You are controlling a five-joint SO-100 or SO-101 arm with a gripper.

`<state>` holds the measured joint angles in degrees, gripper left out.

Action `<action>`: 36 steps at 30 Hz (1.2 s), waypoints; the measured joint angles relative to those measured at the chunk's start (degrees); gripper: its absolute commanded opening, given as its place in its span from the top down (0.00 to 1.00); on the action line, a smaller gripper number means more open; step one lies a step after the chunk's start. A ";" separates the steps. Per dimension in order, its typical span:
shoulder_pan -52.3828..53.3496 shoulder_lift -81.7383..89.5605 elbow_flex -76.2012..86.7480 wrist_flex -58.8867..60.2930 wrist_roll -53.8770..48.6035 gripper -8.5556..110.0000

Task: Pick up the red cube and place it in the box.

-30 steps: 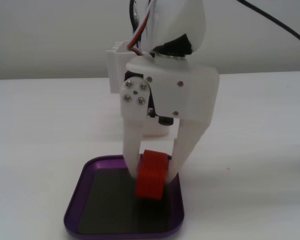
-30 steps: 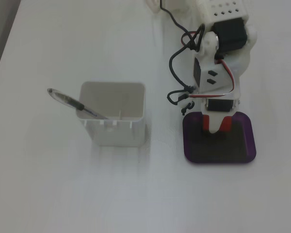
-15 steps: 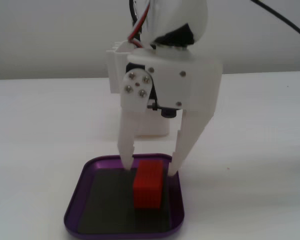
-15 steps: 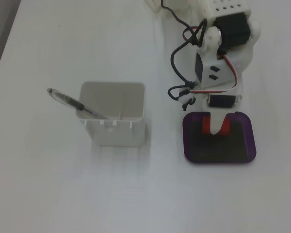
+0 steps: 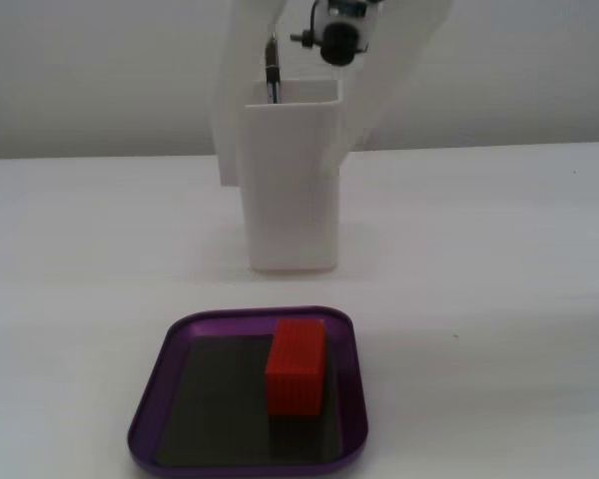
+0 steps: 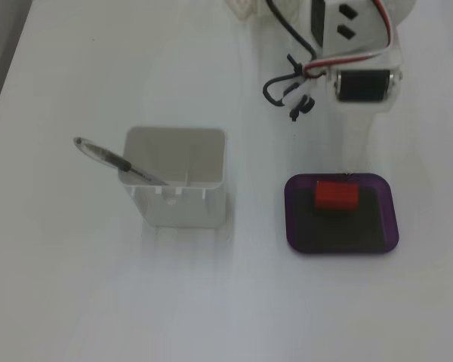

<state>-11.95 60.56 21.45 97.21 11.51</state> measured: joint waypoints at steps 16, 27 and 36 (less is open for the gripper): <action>0.09 49.39 48.34 -0.79 -3.34 0.79; 12.74 77.52 90.26 -17.58 -8.88 0.79; 19.60 98.96 124.28 -31.64 -13.36 0.78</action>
<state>7.65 159.52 145.72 65.57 -1.85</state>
